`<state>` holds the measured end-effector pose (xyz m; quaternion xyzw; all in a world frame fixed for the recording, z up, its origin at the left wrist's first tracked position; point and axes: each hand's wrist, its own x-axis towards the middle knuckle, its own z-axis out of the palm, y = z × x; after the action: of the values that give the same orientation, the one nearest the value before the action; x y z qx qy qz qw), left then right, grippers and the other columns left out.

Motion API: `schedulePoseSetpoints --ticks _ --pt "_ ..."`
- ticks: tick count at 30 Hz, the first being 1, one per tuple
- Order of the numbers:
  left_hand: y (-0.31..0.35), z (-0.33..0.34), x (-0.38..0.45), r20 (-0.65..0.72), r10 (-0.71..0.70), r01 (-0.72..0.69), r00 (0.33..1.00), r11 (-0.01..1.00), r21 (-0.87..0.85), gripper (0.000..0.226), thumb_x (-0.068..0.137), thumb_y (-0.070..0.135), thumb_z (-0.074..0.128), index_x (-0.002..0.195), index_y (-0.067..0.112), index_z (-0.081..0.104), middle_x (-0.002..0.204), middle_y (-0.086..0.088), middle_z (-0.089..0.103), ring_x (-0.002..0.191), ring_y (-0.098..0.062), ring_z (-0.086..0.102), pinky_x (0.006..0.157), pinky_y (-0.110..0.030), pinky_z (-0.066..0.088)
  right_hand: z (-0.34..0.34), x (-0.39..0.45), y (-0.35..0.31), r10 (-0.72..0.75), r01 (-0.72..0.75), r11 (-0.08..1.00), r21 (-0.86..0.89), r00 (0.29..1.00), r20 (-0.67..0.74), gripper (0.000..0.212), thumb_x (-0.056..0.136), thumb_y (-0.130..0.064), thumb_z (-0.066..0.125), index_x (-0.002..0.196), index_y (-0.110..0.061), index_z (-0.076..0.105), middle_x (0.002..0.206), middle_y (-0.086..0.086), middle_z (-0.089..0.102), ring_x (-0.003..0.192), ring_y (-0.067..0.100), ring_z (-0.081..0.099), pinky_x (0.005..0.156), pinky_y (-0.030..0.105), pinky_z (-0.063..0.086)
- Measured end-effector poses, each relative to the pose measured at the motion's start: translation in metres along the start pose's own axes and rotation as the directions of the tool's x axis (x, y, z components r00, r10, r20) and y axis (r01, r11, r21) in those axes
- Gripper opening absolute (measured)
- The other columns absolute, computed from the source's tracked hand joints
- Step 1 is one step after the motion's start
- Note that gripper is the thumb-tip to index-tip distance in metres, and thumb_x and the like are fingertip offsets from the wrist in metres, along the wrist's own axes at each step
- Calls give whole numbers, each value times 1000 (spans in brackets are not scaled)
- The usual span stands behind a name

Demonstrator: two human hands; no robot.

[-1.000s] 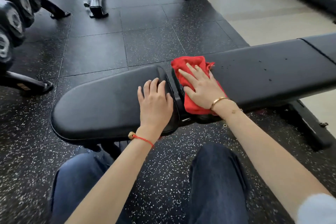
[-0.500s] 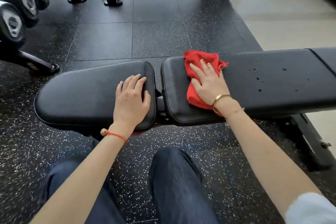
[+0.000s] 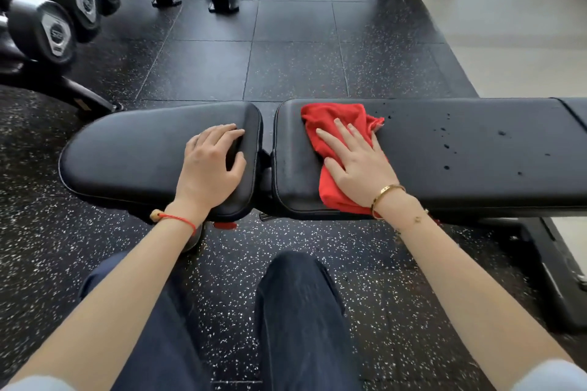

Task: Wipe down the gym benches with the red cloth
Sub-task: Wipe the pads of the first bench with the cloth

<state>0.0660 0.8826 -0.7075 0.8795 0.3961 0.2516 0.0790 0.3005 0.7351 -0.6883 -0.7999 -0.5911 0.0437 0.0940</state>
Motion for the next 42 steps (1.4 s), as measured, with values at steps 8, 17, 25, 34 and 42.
schedulePoseSetpoints --ticks 8,17,25,34,42 --pt "1 -2 -2 15 4 -4 1000 1000 8 39 90 25 56 129 20 59 137 3 56 132 -17 46 113 -37 29 4 61 -22 105 -104 994 -25 994 27 55 99 -37 30 151 -37 14 162 3 0 149 24 3 119 49 -4" --pt "1 -1 -3 36 12 -12 999 1000 -14 40 93 22 55 133 15 57 141 -3 54 135 -23 45 116 -44 30 8 -27 -25 -22 22 1000 -1 997 -69 54 97 -38 37 149 -41 22 161 -3 13 148 19 12 120 43 1" --pt "0 0 -2 13 10 -9 1000 1000 -18 41 91 24 56 131 17 58 140 0 56 134 -19 46 116 -40 30 -7 54 14 296 -295 955 -29 955 12 54 99 -37 30 151 -37 16 162 3 1 149 24 3 119 50 -5" --pt "-4 1 -2 5 13 -12 1000 999 -34 40 91 26 57 130 20 59 139 2 56 133 -18 47 115 -39 30 6 -4 -26 -43 42 999 -27 999 -18 54 97 -39 35 149 -41 19 161 -3 8 149 19 7 120 45 -3" --pt "0 0 -2 6 13 -13 1000 1000 -20 40 91 25 55 130 17 58 139 0 56 132 -19 46 116 -40 30 -9 48 23 297 -297 955 -31 955 6 53 99 -37 31 150 -38 17 162 1 3 149 24 5 119 51 -4"
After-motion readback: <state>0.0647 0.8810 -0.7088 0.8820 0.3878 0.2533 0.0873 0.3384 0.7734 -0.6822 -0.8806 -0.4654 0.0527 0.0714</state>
